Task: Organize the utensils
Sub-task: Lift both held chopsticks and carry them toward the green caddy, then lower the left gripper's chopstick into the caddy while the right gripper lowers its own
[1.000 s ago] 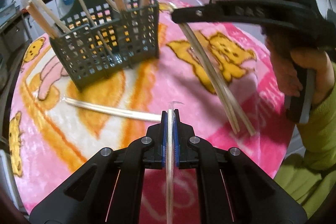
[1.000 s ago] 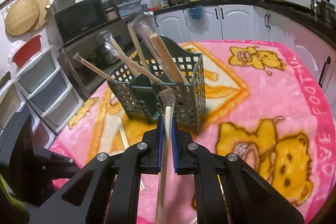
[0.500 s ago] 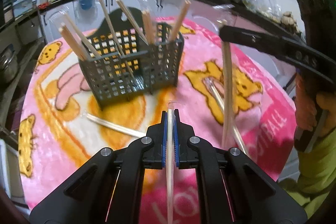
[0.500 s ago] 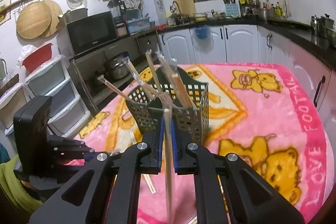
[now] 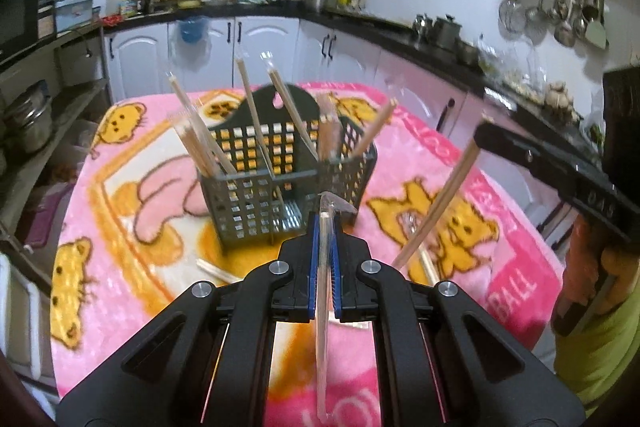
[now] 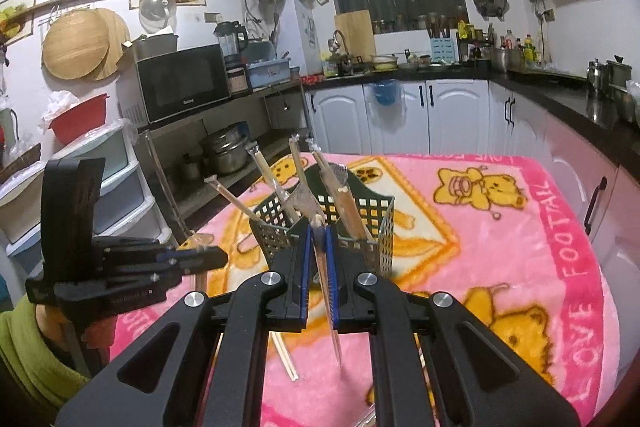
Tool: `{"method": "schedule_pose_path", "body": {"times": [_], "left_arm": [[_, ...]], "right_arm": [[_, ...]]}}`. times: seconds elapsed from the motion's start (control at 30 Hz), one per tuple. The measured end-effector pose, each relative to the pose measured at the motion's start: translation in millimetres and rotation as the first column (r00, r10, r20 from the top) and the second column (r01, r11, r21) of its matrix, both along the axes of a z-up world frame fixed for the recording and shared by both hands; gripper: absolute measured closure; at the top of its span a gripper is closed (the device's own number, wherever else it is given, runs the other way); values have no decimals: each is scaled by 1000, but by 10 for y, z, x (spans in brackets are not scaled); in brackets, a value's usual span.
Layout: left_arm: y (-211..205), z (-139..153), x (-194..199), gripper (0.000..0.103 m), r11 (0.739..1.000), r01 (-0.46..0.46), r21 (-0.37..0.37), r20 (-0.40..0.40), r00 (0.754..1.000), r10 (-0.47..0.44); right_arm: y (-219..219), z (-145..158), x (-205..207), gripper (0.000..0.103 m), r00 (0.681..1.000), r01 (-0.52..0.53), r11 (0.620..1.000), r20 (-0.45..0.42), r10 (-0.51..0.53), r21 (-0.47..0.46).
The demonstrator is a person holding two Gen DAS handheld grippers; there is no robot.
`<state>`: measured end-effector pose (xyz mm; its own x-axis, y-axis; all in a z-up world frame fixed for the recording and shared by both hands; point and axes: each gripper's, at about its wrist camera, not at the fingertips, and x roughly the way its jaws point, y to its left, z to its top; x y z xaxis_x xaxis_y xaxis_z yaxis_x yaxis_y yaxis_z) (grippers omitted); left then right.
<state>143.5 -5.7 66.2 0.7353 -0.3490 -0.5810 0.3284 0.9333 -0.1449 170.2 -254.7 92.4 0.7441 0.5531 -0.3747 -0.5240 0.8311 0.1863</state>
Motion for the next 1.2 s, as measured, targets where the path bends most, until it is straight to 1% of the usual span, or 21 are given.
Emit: {"method": "schedule_pose_path", "body": {"times": [0.2, 0.43, 0.73, 0.87, 1.2], "left_arm": [[60, 238, 5, 100, 999, -27, -37, 68, 997, 30], [53, 553, 17, 100, 997, -44, -68, 157, 986, 54], [44, 869, 27, 100, 994, -37, -99, 233, 971, 60], [35, 998, 39, 100, 994, -42, -100, 268, 961, 68], [41, 1263, 178, 100, 993, -57, -107, 319, 943, 89]], "right_arm": [[-42, 88, -41, 95, 999, 15, 1000, 36, -15, 7], [-109, 217, -66, 96, 996, 37, 999, 80, -38, 16], [-199, 429, -42, 96, 989, 61, 997, 134, -66, 39], [-241, 529, -4, 96, 984, 76, 996, 160, -83, 49], [-249, 875, 115, 96, 966, 89, 994, 237, -101, 61]]}}
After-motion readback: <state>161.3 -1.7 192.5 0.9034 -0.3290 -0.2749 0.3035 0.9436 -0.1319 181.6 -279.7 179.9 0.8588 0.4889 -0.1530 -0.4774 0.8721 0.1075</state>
